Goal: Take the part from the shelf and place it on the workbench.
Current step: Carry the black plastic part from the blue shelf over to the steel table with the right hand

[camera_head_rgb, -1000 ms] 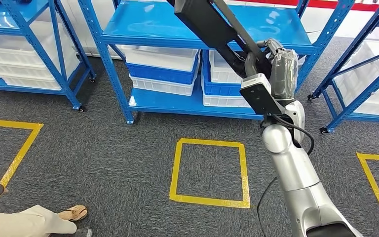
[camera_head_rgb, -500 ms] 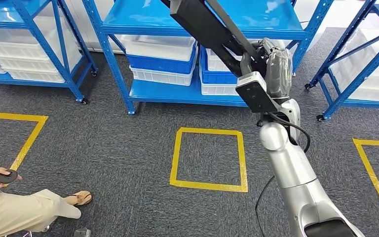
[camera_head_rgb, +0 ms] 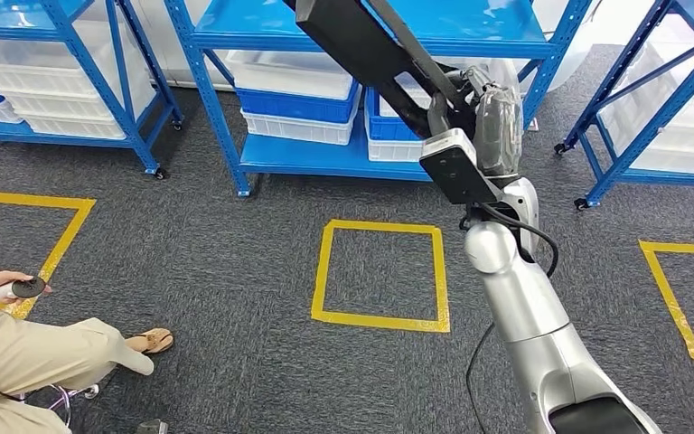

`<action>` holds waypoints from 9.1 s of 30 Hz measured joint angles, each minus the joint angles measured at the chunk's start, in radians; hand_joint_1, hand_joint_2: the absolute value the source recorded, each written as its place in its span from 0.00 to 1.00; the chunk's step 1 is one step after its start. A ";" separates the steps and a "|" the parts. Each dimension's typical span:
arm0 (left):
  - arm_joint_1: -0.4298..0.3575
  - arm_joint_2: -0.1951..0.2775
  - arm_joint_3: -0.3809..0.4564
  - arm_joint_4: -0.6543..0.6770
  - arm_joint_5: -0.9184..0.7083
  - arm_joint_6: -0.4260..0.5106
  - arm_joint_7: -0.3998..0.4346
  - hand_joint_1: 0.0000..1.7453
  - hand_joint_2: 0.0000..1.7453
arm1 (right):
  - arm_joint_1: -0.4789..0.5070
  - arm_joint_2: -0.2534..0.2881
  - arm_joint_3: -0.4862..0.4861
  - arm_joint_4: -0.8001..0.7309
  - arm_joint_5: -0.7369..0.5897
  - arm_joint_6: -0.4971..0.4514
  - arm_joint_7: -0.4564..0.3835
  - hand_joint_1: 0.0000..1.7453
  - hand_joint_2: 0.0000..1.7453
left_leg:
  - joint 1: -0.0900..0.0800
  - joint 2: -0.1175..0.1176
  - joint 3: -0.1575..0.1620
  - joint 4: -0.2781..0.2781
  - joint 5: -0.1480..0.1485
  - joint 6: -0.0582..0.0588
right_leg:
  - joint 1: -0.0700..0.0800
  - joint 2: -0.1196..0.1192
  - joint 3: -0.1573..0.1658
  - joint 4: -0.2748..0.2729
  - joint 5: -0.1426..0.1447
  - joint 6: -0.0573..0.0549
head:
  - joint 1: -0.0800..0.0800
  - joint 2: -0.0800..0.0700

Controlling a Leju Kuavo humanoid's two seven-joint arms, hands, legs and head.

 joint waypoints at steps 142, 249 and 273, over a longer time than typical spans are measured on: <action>0.006 -0.037 -0.034 0.007 -0.123 -0.055 0.095 0.00 1.00 | 0.200 -0.010 -0.052 -0.192 0.228 -0.052 0.106 1.00 1.00 | 0.015 -0.008 -0.214 0.280 -0.078 -0.055 | -0.014 -0.022 0.077 -0.010 -0.070 -0.032 | -0.004 0.000; 0.012 -0.032 0.031 0.007 -0.056 0.002 0.108 0.00 1.00 | -0.221 0.334 0.067 0.234 0.110 0.056 0.089 1.00 1.00 | 0.008 -0.024 -0.095 0.013 0.068 -0.006 | 0.009 -0.003 -0.072 0.284 -0.191 -0.026 | 0.011 0.000; 0.019 -0.026 0.043 0.007 -0.075 -0.005 0.112 0.00 1.00 | -0.239 0.348 0.076 0.300 0.136 0.049 0.089 1.00 1.00 | -0.003 0.047 -0.100 0.033 0.050 -0.026 | 0.023 -0.089 0.051 0.009 -0.073 -0.032 | 0.003 0.000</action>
